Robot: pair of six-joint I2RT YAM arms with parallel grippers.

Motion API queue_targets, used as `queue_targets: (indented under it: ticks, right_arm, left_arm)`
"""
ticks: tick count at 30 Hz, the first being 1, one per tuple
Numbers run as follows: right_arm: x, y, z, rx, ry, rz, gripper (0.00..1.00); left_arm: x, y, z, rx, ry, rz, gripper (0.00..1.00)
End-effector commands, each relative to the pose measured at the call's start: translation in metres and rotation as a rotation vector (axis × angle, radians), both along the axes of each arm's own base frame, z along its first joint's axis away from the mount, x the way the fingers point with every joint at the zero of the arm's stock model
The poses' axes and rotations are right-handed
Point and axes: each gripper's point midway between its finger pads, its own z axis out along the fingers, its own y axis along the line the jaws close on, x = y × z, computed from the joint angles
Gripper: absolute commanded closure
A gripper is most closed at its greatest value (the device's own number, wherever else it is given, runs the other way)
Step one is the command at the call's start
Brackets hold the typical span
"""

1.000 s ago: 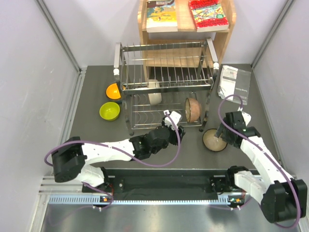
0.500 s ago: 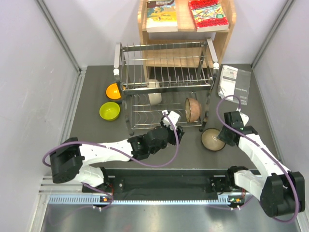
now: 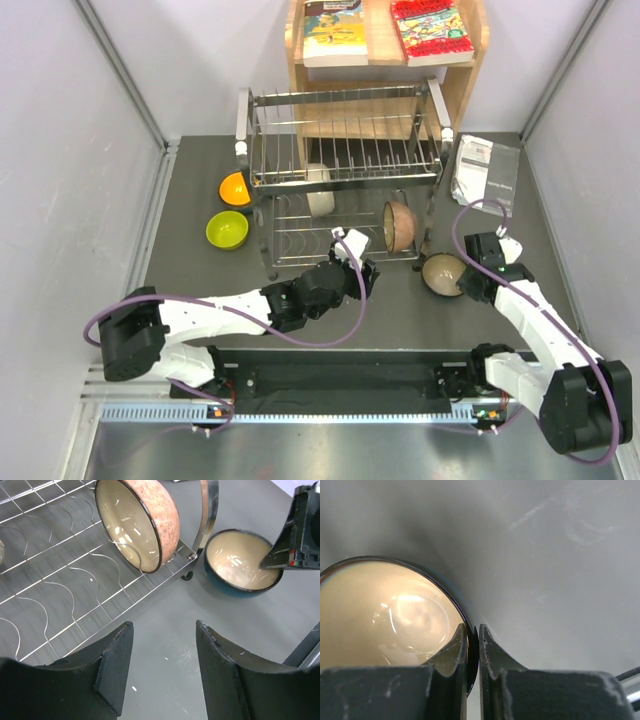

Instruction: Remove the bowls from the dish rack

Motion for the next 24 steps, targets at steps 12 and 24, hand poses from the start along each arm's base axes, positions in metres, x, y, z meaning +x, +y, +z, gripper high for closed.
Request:
queue_targets:
  ticks: [12,24]
  right_arm:
    - [0.037,-0.037,0.025,-0.147,-0.082,-0.147,1.0]
    - [0.114,-0.035,0.035,-0.135,-0.166,-0.164,1.0]
  left_arm:
    - [0.001,0.009,0.014,-0.029,-0.013,0.018,0.42]
    - [0.001,0.029,-0.009,0.015,0.01,0.079,0.4]
